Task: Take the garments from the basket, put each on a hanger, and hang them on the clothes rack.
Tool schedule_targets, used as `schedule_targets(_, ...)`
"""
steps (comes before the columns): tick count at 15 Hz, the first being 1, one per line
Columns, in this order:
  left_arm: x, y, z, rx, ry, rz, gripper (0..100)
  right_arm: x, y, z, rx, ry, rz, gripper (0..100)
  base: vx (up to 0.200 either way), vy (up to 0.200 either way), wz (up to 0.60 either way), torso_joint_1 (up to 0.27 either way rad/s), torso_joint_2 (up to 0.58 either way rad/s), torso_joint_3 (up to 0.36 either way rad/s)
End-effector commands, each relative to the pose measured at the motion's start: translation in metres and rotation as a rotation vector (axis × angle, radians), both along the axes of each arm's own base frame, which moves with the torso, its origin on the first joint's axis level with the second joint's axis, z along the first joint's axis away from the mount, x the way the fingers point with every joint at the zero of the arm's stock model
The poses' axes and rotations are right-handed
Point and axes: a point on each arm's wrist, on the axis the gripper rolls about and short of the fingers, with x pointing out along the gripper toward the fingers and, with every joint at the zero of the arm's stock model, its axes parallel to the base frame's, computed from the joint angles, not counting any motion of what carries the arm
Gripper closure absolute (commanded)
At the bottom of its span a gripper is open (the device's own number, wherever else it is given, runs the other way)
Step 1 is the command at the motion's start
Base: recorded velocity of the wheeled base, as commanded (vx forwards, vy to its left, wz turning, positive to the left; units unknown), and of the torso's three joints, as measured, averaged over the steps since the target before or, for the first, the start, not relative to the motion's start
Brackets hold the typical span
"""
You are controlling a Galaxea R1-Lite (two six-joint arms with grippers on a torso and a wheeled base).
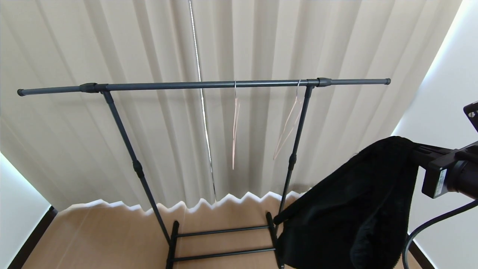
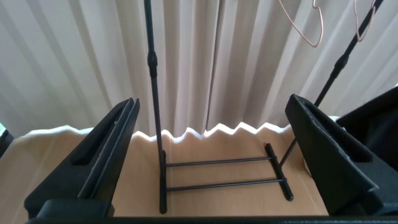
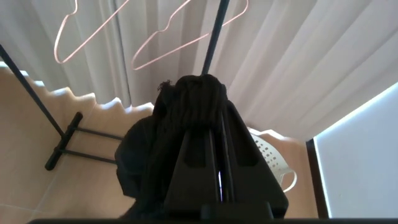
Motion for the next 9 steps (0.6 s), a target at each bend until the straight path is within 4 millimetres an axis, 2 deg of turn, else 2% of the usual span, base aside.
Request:
schedule_targets(1, 0.0000, 0.0000, 0.0000, 0.000, -0.001, -0.001, 0, -0.0003, -0.0001, -0.0007, 0.000, 0.002, 0.000, 100, 0.000, 0.000, 0.00, 0.000, 0.00, 0.000)
schedule_targets(2, 0.0000, 0.0000, 0.0000, 0.001, -0.001, -0.001, 0, -0.0007, -0.0002, -0.0029, -0.002, 0.009, 0.002, 100, 0.000, 0.000, 0.00, 0.000, 0.00, 0.000)
schedule_targets(5, 0.0000, 0.0000, 0.0000, 0.001, -0.001, 0.001, 0, 0.0015, 0.0003, -0.0014, 0.006, -0.019, -0.001, 100, 0.000, 0.000, 0.60, -0.002, 0.00, 0.001)
schedule_targets(9, 0.0001, 0.0001, -0.0004, 0.001, 0.001, 0.005, 0, 0.0070, -0.0002, -0.0071, -0.004, 0.004, -0.016, 100, 0.000, 0.000, 0.00, 0.000, 0.00, 0.000)
